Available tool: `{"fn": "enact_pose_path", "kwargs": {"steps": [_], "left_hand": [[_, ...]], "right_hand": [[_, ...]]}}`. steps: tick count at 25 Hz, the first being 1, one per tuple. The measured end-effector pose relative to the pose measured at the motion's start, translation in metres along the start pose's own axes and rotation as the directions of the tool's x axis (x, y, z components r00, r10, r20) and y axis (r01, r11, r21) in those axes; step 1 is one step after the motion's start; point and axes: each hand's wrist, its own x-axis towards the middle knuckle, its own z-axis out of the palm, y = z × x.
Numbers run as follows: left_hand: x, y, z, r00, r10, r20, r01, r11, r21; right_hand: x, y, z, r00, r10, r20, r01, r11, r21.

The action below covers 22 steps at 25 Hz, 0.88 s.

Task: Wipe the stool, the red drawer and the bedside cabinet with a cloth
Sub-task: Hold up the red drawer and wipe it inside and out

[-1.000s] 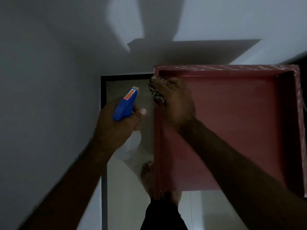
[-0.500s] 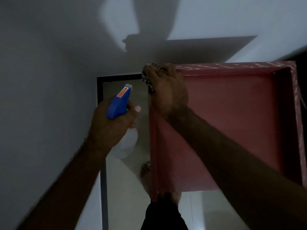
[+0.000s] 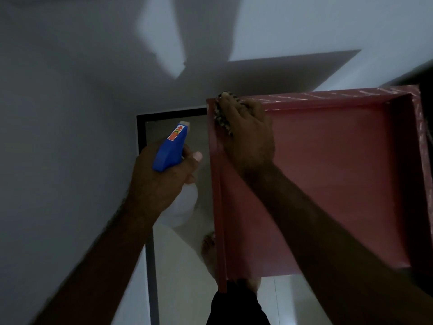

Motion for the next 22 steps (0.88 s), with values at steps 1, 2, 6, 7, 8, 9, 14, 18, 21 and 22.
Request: {"fn": "enact_pose_path", "kwargs": {"steps": [1, 2, 6, 7, 8, 9, 14, 18, 21, 22], "left_hand": [[0.001, 0.001, 0.001, 1.0, -0.002, 0.0, 0.002, 1.0, -0.008], [0.002, 0.001, 0.001, 1.0, -0.003, 0.002, 0.003, 1.0, -0.013], [0.007, 0.004, 0.003, 1.0, -0.009, 0.012, 0.009, 1.0, 0.001], [0.008, 0.005, 0.004, 1.0, -0.008, 0.011, 0.008, 1.0, 0.0], [0.008, 0.006, 0.004, 1.0, -0.007, 0.011, 0.007, 1.0, 0.004], [0.009, 0.007, 0.005, 1.0, -0.004, 0.011, 0.004, 1.0, 0.004], [0.01, 0.013, 0.005, 1.0, 0.027, 0.012, -0.027, 0.999, 0.031], [0.009, 0.021, 0.006, 0.999, 0.041, 0.02, -0.042, 0.996, 0.073], [0.009, 0.026, 0.006, 0.998, 0.065, 0.007, -0.065, 0.996, 0.058], [0.009, 0.027, 0.005, 0.998, 0.067, 0.003, -0.067, 0.996, 0.059]], "right_hand": [[-0.002, 0.001, -0.001, 0.998, 0.059, -0.025, -0.059, 0.998, 0.005], [-0.004, -0.002, -0.001, 0.994, 0.099, -0.044, -0.099, 0.995, 0.016], [-0.007, -0.027, 0.001, 0.998, 0.016, 0.058, -0.02, 0.998, 0.066], [-0.007, -0.024, -0.002, 0.998, -0.001, 0.069, -0.003, 0.998, 0.061], [-0.006, -0.016, -0.006, 0.998, 0.01, 0.067, -0.013, 0.999, 0.049], [-0.007, -0.006, -0.008, 0.998, 0.048, 0.051, -0.05, 0.998, 0.035], [-0.011, -0.01, -0.008, 0.988, 0.151, -0.002, -0.151, 0.988, 0.039], [-0.01, 0.0, -0.01, 0.996, 0.05, 0.072, -0.054, 0.997, 0.05], [-0.007, 0.007, -0.014, 0.968, 0.251, 0.012, -0.251, 0.966, 0.063], [-0.008, 0.001, -0.013, 0.968, 0.252, 0.022, -0.253, 0.965, 0.063]]}}
